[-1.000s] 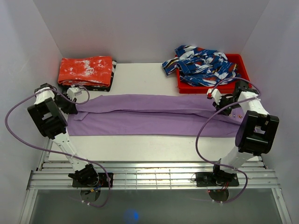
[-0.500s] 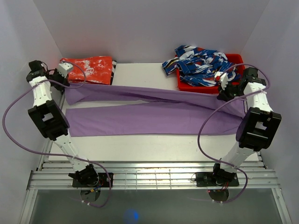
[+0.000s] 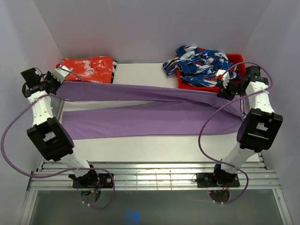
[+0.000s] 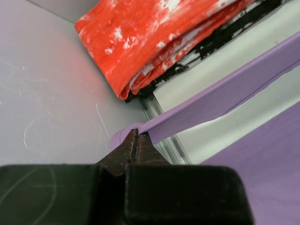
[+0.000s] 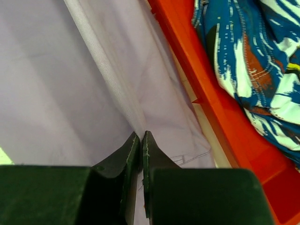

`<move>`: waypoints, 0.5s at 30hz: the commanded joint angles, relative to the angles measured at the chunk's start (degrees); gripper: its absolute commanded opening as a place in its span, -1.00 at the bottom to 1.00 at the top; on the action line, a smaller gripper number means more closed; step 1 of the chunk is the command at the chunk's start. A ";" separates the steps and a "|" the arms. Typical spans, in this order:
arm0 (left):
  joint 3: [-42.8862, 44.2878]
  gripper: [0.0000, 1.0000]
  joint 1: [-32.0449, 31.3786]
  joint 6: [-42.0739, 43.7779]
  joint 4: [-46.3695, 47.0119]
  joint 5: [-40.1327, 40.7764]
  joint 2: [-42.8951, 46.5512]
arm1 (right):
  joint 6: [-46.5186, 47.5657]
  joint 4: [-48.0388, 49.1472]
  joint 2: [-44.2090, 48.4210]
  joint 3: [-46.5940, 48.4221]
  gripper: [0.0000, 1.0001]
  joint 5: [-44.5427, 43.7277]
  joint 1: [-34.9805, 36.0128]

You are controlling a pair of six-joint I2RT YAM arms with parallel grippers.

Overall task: Fold and stack the trousers
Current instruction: Fold the trousers

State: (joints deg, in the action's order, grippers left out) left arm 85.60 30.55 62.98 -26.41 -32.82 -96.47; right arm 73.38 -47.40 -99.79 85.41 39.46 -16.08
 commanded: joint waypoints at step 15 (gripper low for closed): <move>-40.15 -1.00 11.47 13.66 -3.29 9.96 24.57 | 20.92 -5.51 5.04 -15.09 -0.84 -12.21 -8.71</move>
State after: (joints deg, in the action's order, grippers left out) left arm 48.47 40.07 72.34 -30.48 -29.61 -75.29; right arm 88.62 -54.11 -96.77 71.55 35.16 -21.65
